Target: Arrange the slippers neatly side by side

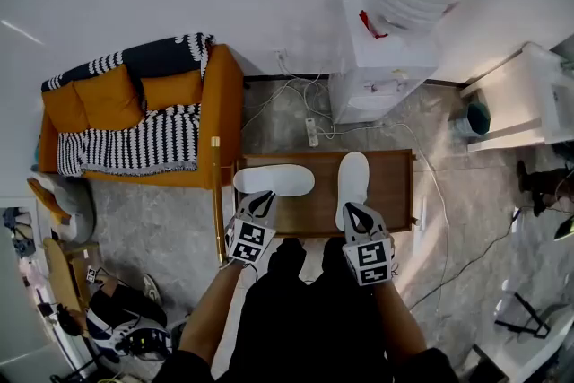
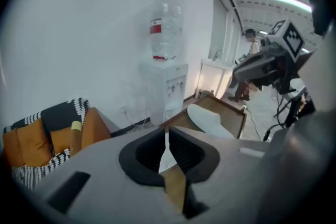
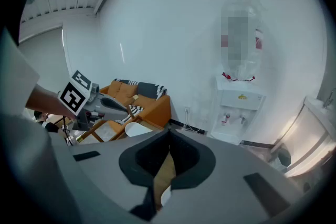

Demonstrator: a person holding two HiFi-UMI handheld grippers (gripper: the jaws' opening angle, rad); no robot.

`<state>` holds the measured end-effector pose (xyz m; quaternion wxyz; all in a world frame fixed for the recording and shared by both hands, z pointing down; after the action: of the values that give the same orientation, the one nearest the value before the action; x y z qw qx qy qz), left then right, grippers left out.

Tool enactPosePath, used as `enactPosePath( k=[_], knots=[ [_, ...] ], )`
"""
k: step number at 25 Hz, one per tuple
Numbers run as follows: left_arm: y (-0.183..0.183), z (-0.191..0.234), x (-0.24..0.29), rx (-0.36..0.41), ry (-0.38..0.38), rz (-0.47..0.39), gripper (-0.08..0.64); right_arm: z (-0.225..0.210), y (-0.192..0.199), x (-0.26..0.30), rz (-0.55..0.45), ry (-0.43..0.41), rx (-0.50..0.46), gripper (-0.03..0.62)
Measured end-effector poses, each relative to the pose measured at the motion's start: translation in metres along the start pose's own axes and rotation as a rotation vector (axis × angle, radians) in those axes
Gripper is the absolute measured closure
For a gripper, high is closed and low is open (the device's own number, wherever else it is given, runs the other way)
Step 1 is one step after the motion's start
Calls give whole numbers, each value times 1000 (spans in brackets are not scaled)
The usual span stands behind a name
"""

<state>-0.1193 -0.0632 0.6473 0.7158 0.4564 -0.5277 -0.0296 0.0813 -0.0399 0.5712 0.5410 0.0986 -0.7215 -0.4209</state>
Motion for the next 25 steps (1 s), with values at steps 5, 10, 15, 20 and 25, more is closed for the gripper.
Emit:
enactPosePath(
  k=[5, 10, 15, 20, 25],
  knots=[
    [27, 4, 25, 167, 58, 143, 545, 2, -1, 4, 1, -13, 5, 580],
    [48, 16, 49, 301, 79, 272, 543, 4, -2, 9, 12, -41, 11, 580],
    [64, 23, 74, 441, 84, 355, 460, 6, -2, 14, 19, -61, 12, 580],
    [79, 28, 94, 605, 86, 423, 457, 13, -1, 16, 27, -79, 8, 580],
    [87, 38, 106, 874, 64, 488, 456, 15, 5, 18, 37, -93, 15, 580]
  ],
)
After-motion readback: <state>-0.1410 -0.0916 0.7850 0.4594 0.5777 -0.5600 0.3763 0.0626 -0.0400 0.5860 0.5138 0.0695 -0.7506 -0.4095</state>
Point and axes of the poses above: the fingertips, and each gripper's own axes: x forward along the fingers, z to its left, y out of its underside, the point moved 3 cm from there along -x, backward along the fingers, and after that the axes turned 5 degrees about z, right-handed, at the moved point
